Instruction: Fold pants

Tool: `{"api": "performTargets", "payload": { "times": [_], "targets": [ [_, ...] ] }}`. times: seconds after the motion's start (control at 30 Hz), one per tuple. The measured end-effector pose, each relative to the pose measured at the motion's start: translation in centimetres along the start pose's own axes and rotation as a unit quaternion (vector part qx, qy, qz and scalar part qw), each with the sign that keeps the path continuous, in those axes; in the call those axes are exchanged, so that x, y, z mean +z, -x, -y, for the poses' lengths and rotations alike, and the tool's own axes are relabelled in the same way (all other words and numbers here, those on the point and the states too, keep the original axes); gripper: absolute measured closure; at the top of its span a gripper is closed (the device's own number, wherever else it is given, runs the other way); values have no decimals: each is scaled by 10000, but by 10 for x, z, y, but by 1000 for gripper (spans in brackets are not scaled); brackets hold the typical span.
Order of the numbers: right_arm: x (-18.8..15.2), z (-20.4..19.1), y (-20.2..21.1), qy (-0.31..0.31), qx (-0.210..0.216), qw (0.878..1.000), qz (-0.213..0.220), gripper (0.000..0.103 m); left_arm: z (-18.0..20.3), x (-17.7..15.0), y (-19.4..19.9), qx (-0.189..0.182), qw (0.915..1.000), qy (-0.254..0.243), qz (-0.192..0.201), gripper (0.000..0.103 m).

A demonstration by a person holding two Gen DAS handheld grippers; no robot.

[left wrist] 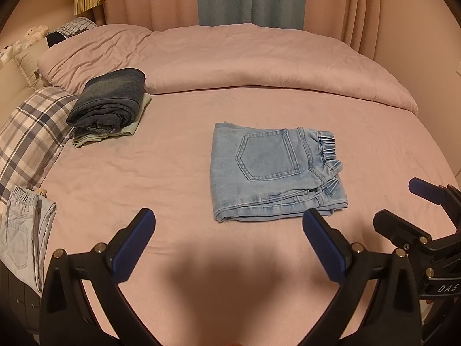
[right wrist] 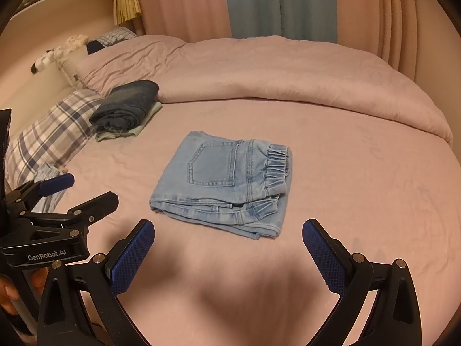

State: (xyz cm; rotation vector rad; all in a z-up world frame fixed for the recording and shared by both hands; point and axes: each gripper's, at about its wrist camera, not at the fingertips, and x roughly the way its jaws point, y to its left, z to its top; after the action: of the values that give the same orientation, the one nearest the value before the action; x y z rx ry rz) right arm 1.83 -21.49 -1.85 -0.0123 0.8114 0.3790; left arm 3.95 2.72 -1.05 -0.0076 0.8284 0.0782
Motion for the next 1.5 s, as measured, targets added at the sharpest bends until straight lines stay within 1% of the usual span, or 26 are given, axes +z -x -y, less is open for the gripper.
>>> {"api": "performTargets", "payload": {
  "times": [1.5],
  "targets": [
    [0, 4, -10, 42, -11, 9999, -148, 1, 0, 6, -15, -88, 9998, -147, -88, 1]
  ]
}}
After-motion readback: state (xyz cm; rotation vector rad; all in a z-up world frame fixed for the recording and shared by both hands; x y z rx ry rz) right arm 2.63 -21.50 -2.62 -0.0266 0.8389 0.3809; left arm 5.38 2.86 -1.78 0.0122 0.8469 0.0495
